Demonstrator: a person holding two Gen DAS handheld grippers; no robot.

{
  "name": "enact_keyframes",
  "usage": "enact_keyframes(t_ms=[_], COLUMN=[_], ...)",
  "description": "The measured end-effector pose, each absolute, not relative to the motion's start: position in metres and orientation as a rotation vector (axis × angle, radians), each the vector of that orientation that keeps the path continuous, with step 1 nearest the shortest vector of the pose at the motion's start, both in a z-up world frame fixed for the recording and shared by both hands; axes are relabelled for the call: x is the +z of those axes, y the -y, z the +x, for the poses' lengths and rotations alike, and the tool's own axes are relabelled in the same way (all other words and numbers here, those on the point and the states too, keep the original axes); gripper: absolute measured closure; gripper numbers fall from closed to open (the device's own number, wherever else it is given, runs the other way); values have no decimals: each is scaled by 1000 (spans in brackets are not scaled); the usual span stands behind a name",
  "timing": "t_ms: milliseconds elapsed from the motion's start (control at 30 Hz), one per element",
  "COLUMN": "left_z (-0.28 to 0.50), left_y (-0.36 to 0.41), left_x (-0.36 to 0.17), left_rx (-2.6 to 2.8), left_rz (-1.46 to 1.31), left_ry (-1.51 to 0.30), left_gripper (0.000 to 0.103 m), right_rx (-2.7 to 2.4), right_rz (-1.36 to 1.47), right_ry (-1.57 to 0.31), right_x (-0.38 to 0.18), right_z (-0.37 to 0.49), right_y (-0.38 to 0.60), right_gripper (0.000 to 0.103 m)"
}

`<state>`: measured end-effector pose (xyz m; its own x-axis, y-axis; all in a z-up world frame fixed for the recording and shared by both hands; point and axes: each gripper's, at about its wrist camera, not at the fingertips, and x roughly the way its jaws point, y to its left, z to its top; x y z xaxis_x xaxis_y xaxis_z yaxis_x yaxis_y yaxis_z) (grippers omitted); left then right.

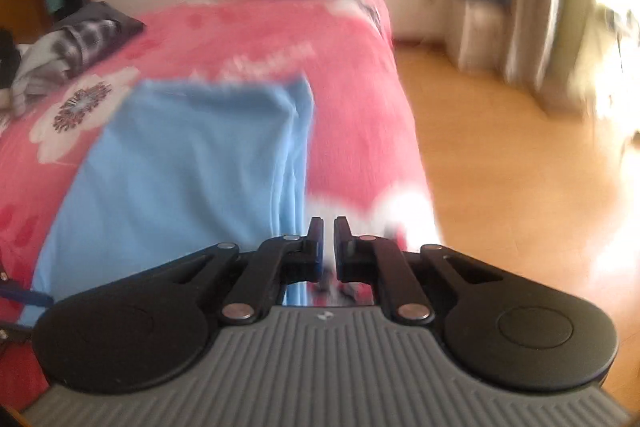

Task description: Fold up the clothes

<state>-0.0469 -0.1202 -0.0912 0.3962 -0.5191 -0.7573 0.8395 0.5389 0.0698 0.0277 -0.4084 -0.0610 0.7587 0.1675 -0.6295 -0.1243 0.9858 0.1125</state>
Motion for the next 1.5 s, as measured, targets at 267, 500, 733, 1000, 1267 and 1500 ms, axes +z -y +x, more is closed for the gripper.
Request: enact_keyframes(t_ms=[267, 500, 733, 1000, 1267, 1500], left_z=[-48, -44, -52, -55, -55, -53], left_y=[115, 109, 109, 110, 109, 103], left_x=[-93, -95, -100, -103, -102, -101], left_rx=[-906, -932, -995, -1023, -1037, -1042], left_rz=[444, 411, 425, 429, 409, 378], left_ry=[-761, -762, -722, -705, -710, -721], left_gripper=[75, 72, 47, 43, 43, 42], right_rx=[263, 402, 482, 611, 502, 753], right_rz=[110, 165, 55, 114, 287, 222], right_ry=[-782, -712, -820, -819, -858, -973], right_x=[-80, -45, -90, -70, -92, -71], right_z=[125, 136, 193, 191, 234, 199], right_y=[395, 375, 309, 283, 268, 250], right_gripper=[103, 98, 103, 98, 98, 98])
